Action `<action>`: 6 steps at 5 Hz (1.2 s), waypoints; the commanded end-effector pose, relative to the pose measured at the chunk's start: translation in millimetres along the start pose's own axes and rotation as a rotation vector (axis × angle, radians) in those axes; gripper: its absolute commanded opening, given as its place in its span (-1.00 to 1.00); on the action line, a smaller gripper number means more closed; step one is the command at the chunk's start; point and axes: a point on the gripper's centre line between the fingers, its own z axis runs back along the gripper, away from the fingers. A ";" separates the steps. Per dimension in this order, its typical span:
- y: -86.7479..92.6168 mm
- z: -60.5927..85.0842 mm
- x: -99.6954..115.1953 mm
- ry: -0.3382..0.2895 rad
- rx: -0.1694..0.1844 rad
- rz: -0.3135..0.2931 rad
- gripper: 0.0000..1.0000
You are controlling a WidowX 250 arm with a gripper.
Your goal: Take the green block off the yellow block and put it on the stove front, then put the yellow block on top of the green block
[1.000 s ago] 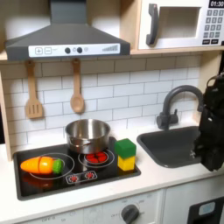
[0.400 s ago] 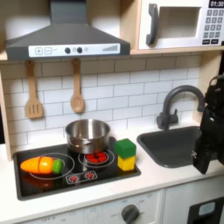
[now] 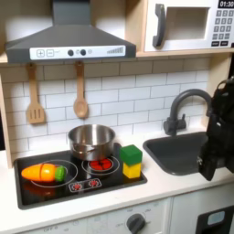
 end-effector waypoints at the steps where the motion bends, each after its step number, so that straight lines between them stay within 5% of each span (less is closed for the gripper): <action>1: 0.4 -1.0 0.9 0.003 -0.003 -0.002 1.00; 6: 11.0 -3.9 5.5 0.013 -0.003 0.041 1.00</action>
